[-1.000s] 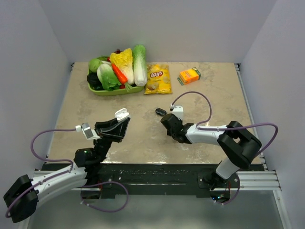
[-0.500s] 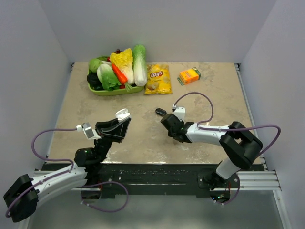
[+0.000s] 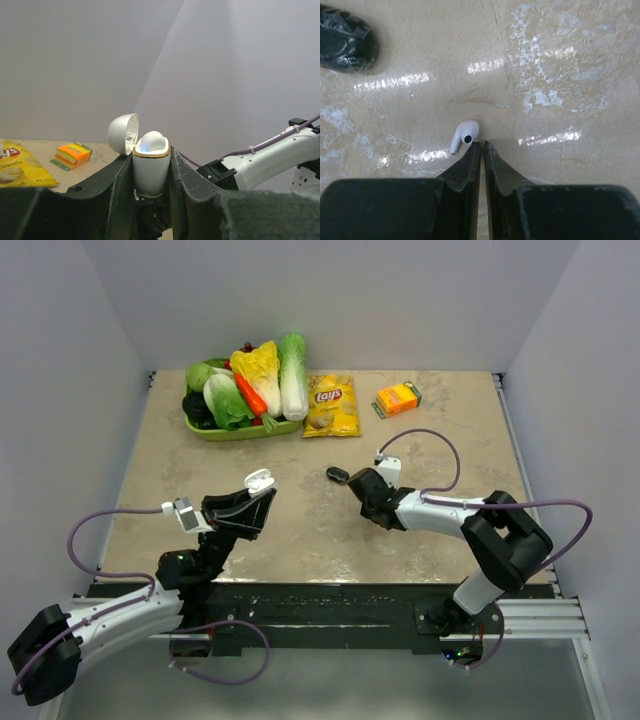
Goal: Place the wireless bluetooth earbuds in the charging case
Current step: Pick up the earbud from the center of the board.
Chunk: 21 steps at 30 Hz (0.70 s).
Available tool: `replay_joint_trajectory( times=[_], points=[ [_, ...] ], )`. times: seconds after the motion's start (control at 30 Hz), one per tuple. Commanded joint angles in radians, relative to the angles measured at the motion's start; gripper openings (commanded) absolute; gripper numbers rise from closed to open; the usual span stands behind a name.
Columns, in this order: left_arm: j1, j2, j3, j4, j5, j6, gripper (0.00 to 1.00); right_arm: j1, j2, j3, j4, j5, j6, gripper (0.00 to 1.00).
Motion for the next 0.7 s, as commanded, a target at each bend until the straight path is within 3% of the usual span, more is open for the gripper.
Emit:
replay_joint_trajectory(
  times=[0.0,0.3,0.43,0.5,0.67],
  points=[
    [-0.006,-0.007,-0.237,0.068,0.017,-0.013,0.0,-0.025,0.038,0.015,-0.007,0.008,-0.027,0.11],
    [-0.006,0.008,-0.24,0.079,0.02,-0.016,0.0,-0.038,0.072,0.066,-0.002,0.009,-0.068,0.15],
    [-0.006,0.006,-0.243,0.077,0.014,-0.016,0.0,-0.038,-0.039,0.052,-0.049,0.039,-0.044,0.27],
    [-0.006,0.006,-0.241,0.077,0.01,-0.013,0.0,-0.038,-0.086,0.051,-0.057,0.034,-0.056,0.38],
    [-0.006,0.005,-0.246,0.074,-0.007,-0.015,0.0,-0.038,-0.129,0.106,-0.056,-0.009,-0.172,0.49]
  ],
)
